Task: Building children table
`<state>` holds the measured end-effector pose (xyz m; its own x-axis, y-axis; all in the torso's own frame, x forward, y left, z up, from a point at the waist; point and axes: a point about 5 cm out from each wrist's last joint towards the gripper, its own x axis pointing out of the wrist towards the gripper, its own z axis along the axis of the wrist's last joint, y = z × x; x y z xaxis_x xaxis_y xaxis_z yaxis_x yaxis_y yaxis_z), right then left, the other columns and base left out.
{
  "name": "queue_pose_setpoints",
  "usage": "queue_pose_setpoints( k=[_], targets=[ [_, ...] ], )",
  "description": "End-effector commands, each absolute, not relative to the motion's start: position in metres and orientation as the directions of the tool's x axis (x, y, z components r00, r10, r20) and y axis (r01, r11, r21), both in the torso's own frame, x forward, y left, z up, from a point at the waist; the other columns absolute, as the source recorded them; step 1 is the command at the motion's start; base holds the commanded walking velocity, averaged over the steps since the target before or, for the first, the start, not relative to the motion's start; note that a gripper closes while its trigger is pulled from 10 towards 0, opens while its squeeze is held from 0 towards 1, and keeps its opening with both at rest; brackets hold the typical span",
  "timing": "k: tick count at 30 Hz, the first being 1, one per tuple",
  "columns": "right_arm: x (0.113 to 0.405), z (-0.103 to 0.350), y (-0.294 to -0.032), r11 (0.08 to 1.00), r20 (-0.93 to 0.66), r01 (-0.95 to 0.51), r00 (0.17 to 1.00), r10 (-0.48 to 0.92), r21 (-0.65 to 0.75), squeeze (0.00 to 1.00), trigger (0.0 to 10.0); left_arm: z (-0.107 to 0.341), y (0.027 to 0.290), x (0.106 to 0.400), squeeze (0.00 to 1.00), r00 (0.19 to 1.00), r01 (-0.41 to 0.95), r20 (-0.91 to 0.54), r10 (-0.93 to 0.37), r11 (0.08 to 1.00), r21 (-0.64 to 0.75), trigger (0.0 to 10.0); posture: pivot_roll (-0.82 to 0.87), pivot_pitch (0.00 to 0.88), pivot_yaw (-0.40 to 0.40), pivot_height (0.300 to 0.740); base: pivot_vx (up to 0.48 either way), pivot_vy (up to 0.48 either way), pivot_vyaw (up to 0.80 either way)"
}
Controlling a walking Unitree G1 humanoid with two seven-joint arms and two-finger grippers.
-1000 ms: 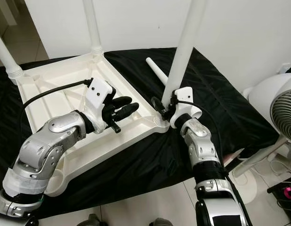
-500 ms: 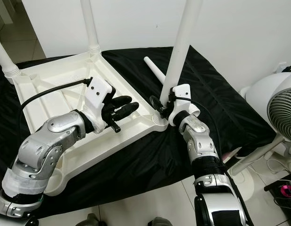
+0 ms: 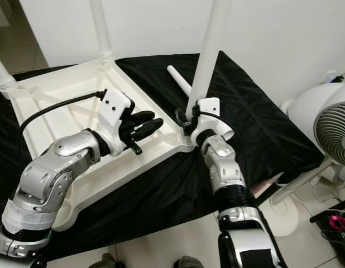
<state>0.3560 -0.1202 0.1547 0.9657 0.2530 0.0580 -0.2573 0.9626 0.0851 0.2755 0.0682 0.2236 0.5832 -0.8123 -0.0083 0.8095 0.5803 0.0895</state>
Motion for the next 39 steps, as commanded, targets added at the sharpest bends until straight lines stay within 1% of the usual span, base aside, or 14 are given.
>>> queue_pose_setpoints(
  k=[1,8,9,12,17,23,24,25,26,32,33,36,37,39],
  targets=[
    [0.355,0.145,-0.119,0.970,0.003,-0.162,0.986,0.164,0.182,0.00,10.0,0.226,0.069,0.277,0.00,0.605,0.793,-0.002,-0.796,0.603,0.091,10.0,-0.05,0.027,0.016,0.740,0.000,0.000,0.00],
    [0.355,0.149,-0.113,0.975,0.006,-0.023,1.000,0.022,0.222,0.00,10.0,0.226,0.068,0.277,0.00,0.605,0.793,0.002,-0.796,0.603,0.090,10.0,-0.05,0.021,0.010,0.740,0.000,0.000,0.00],
    [0.354,0.150,-0.112,0.973,-0.004,0.055,0.998,-0.056,0.225,0.00,10.0,0.227,0.068,0.277,0.00,0.605,0.793,0.005,-0.796,0.603,0.088,10.0,-0.05,0.016,0.007,0.740,0.000,0.000,0.00],
    [0.350,0.148,-0.110,0.966,-0.015,0.144,0.989,-0.144,0.217,0.00,10.0,0.227,0.067,0.277,0.00,0.605,0.793,0.007,-0.796,0.603,0.089,10.0,-0.05,0.012,0.003,0.740,0.000,0.000,0.00],
    [0.347,0.150,-0.105,0.963,0.007,0.160,0.986,-0.166,0.218,0.00,10.0,0.227,0.066,0.277,0.00,0.605,0.792,0.009,-0.796,0.604,0.089,10.0,-0.05,0.007,-0.004,0.740,0.000,0.000,0.00],
    [0.345,0.161,-0.101,0.972,0.098,0.109,0.986,-0.132,0.206,0.00,10.0,0.227,0.066,0.276,0.00,0.605,0.792,0.013,-0.796,0.603,0.090,10.0,-0.04,0.000,-0.006,0.740,0.000,0.000,0.00],
    [0.346,0.163,-0.102,0.973,0.121,0.098,0.985,-0.125,0.209,0.84,10.0,0.227,0.066,0.276,0.00,0.604,0.793,0.012,-0.797,0.603,0.090,10.0,-0.04,0.000,-0.005,0.740,0.000,0.000,0.00],
    [0.346,0.163,-0.102,0.973,0.121,0.098,0.985,-0.125,0.209,0.84,10.0,0.227,0.066,0.276,0.00,0.604,0.793,0.012,-0.797,0.603,0.090,10.0,-0.04,0.000,-0.005,0.740,0.000,0.000,0.00],
    [0.346,0.165,-0.104,0.974,0.138,0.095,0.982,-0.125,0.203,1.00,10.0,0.227,0.066,0.276,0.00,0.604,0.793,0.012,-0.797,0.602,0.090,10.0,-0.04,0.000,-0.005,0.740,0.000,0.000,0.00],
    [0.348,0.176,-0.111,0.981,0.210,0.037,0.975,-0.078,0.192,1.00,10.0,0.227,0.064,0.274,0.00,0.598,0.797,0.012,-0.801,0.597,0.091,10.0,-0.04,0.000,-0.003,0.740,0.000,0.000,0.00],
    [0.350,0.184,-0.115,0.982,0.236,-0.059,0.972,0.016,0.178,1.00,10.0,0.227,0.063,0.274,0.00,0.595,0.800,0.013,-0.804,0.593,0.089,10.0,-0.04,0.000,-0.002,0.740,0.000,0.000,0.00],
    [0.350,0.185,-0.116,0.981,0.243,-0.083,0.969,0.040,0.173,1.00,10.0,0.227,0.063,0.274,0.00,0.594,0.801,0.014,-0.804,0.593,0.089,10.0,-0.04,0.000,-0.002,0.740,0.000,0.000,0.00],
    [0.351,0.185,-0.119,0.980,0.231,-0.147,0.966,0.114,0.133,0.00,10.0,0.227,0.063,0.274,0.00,0.592,0.802,0.015,-0.806,0.591,0.089,10.0,-0.04,0.000,-0.004,0.740,0.000,0.000,0.00],
    [0.350,0.184,-0.121,0.975,0.228,-0.200,0.958,0.174,0.101,0.00,10.0,0.227,0.062,0.274,0.00,0.592,0.802,0.015,-0.806,0.591,0.090,10.0,-0.04,0.000,-0.004,0.740,0.000,0.000,0.00]
  ],
)
